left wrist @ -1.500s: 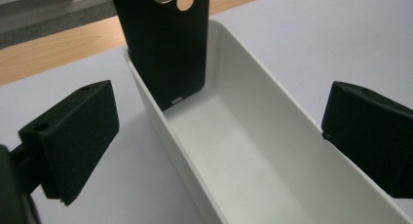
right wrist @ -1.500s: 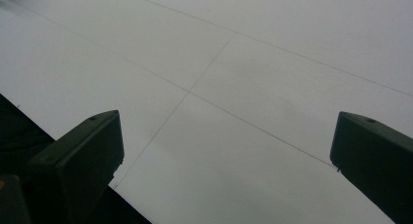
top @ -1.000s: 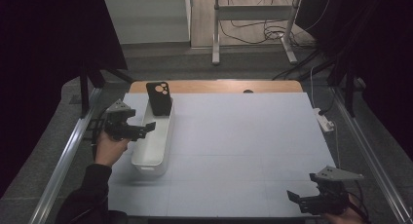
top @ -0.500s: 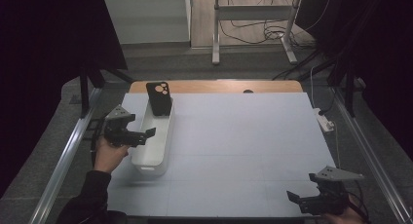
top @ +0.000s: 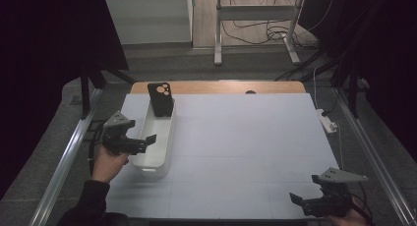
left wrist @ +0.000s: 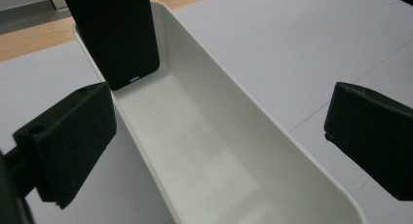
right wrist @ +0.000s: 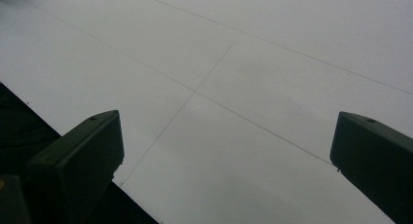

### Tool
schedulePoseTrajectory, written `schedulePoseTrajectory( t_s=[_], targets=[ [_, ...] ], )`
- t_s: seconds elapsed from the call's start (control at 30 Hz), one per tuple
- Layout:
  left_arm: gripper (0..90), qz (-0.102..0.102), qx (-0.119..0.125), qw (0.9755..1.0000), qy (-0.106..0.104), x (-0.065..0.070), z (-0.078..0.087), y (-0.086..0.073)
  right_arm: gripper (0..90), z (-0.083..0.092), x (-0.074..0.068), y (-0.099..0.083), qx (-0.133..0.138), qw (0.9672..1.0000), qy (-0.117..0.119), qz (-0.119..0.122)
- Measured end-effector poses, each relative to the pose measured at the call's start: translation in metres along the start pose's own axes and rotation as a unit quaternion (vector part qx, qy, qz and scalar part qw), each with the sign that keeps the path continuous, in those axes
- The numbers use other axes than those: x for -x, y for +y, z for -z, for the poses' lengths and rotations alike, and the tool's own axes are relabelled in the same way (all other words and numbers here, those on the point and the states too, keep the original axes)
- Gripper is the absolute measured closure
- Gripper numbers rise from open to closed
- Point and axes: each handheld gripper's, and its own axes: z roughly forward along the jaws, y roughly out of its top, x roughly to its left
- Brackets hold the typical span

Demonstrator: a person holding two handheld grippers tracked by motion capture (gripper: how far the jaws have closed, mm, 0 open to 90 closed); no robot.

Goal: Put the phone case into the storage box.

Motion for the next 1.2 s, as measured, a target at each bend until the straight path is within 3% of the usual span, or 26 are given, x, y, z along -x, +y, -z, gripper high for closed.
schedulePoseTrajectory(
  t_s=[0.13, 0.6, 1.2],
  targets=[
    [0.0, 0.007, 0.000, 1.0000, -0.001, 0.004, 0.005, -0.005, 0.0, 0.000, 0.000, 0.000, 0.001, 1.0000, 0.001, 0.001],
    [0.0, 0.000, -0.015, 0.9999, 0.001, 0.017, 0.018, -0.022, 0.0, 0.000, 0.000, 0.000, 0.000, 1.0000, 0.002, 0.000],
    [0.0, 0.012, 0.002, 0.9999, -0.001, 0.033, 0.042, -0.045, 0.0, 0.000, 0.000, 0.000, 0.000, 1.0000, 0.001, 0.000]
  ],
)
